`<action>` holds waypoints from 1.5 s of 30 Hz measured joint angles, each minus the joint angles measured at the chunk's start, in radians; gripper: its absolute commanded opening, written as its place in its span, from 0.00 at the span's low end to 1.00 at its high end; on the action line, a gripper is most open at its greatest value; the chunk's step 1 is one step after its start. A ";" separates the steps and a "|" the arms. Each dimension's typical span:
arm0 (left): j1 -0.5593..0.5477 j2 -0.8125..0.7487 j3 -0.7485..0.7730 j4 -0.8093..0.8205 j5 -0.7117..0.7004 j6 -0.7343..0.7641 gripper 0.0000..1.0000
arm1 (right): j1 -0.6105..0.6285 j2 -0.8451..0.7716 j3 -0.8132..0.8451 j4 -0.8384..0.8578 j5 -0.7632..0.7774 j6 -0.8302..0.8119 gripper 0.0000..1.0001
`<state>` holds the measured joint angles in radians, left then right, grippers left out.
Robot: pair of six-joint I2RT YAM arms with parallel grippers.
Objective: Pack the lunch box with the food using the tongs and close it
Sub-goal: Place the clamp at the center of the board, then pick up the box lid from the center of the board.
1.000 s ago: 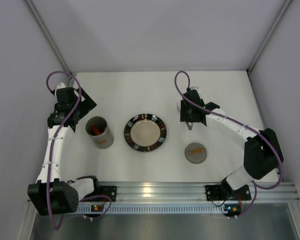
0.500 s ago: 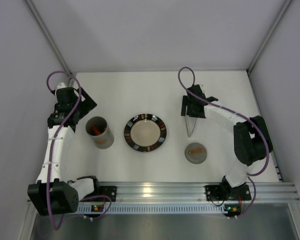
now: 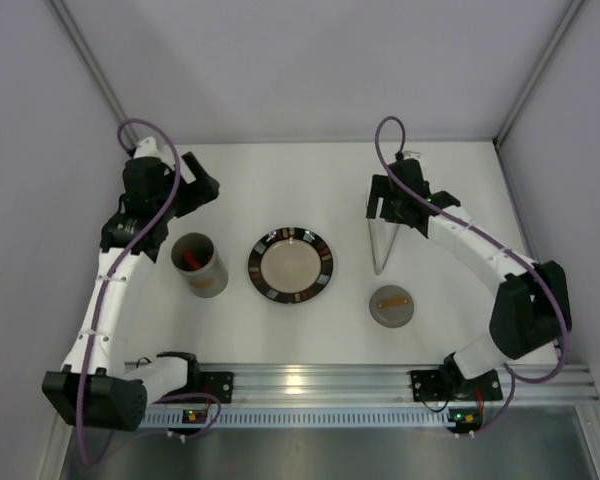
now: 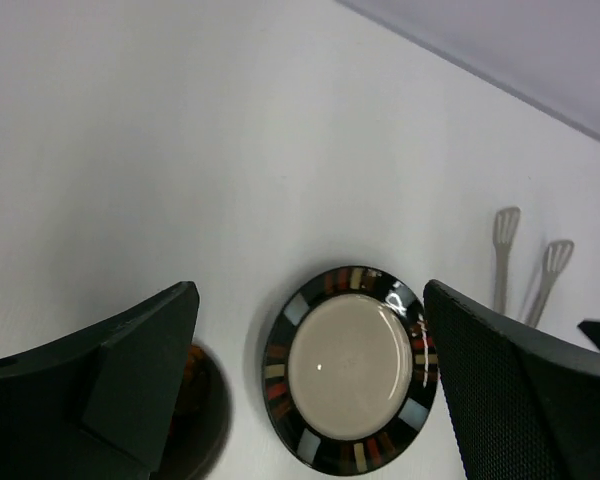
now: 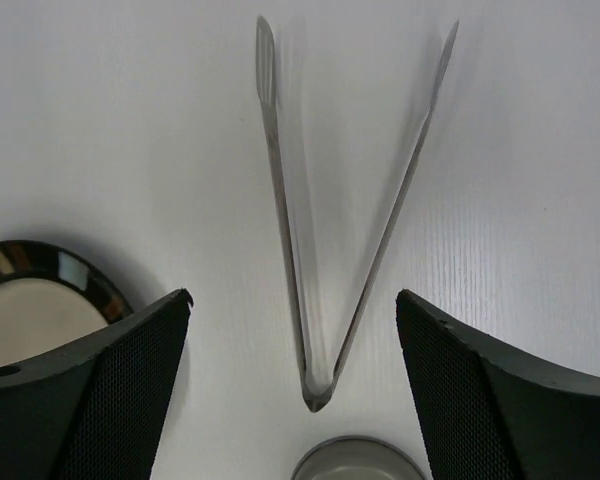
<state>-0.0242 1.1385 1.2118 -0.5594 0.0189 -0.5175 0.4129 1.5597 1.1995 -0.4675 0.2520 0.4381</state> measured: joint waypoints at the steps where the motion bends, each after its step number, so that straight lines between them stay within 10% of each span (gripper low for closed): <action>1: -0.070 0.002 0.029 0.005 -0.014 0.018 0.99 | -0.003 -0.044 -0.001 -0.002 0.001 0.000 0.83; 17: -0.967 0.385 0.176 0.052 -0.135 0.225 0.98 | -0.269 -0.473 -0.070 -0.071 -0.088 0.047 0.86; 45: -1.145 0.869 0.307 0.341 0.019 0.410 0.72 | -0.372 -0.521 -0.114 -0.102 -0.202 0.030 0.75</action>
<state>-1.1690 2.0075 1.5185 -0.2184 0.0383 -0.1074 0.0410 1.0382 1.0859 -0.5697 0.0502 0.4683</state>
